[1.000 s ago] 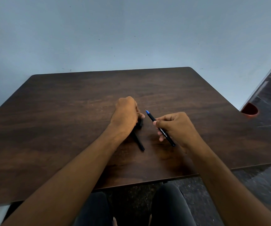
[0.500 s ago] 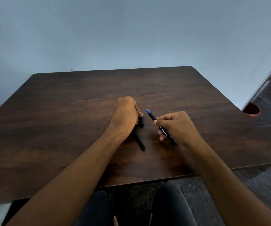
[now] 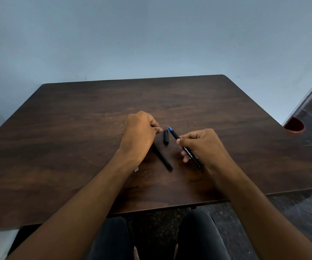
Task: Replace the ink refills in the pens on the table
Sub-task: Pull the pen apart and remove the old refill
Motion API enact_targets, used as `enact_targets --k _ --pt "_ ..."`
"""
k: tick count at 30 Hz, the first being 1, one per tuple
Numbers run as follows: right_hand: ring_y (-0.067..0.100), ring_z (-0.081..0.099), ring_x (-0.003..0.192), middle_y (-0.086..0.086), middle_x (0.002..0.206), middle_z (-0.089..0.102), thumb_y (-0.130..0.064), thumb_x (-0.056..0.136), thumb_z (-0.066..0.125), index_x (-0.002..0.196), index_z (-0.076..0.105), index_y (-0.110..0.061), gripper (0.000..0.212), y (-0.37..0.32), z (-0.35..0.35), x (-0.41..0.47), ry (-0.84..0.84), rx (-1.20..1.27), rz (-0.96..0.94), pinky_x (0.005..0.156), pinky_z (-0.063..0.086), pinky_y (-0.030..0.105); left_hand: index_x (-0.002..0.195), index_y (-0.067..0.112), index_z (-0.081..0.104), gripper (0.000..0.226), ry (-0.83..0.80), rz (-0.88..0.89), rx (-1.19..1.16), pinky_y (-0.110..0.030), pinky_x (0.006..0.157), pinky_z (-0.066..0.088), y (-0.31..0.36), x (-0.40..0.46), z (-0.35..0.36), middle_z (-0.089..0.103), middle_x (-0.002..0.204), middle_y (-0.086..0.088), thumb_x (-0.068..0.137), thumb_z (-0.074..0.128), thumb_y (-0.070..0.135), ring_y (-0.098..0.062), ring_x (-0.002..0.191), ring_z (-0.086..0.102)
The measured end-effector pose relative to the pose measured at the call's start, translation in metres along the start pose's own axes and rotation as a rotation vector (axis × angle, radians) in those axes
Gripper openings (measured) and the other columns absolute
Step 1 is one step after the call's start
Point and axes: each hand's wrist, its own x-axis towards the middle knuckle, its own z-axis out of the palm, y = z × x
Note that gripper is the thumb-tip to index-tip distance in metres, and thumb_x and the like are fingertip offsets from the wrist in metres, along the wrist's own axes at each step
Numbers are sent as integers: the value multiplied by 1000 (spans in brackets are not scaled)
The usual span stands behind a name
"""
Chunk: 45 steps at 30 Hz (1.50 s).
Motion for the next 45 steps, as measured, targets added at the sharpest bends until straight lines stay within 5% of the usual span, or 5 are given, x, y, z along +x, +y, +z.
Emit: enact_targets --k 9,23,26,32,45 --pt "18 64 45 6 58 71 -12 90 74 86 78 -10 6 1 9 1 -12 -9 -14 50 56 28 89 20 73 18 18 6 154 -31 77 57 -12 -13 4 71 86 1 75 85 21 -14 82 68" --pt "17 64 50 14 70 73 -10 92 73 90 77 -8 5 2 12 -1 -50 20 2 50 58 28 102 24 73 21 -88 -81 120 -10 47 35 -5 -2 -1 62 66 14 82 79 23 6 49 51" --pt "22 64 56 22 77 74 -10 94 70 93 78 -7 8 -1 11 -4 -69 57 -42 54 59 30 89 26 77 6 153 184 -172 -6 57 46 -17 -22 -1 68 68 16 84 76 24 5 61 63" --pt "18 61 56 14 73 70 -7 98 64 94 78 -1 16 -13 12 -9 -137 112 -148 55 55 27 92 9 77 9 -212 -103 -933 -21 69 54 -12 -40 -12 75 81 -3 88 71 15 -11 73 63" --pt "10 57 48 5 65 67 -15 97 67 88 79 -6 17 -23 27 -6 -157 -72 -258 54 55 26 94 6 78 23 -70 -184 -1060 -24 67 47 -21 -43 -17 78 94 -8 75 78 19 -10 75 62"
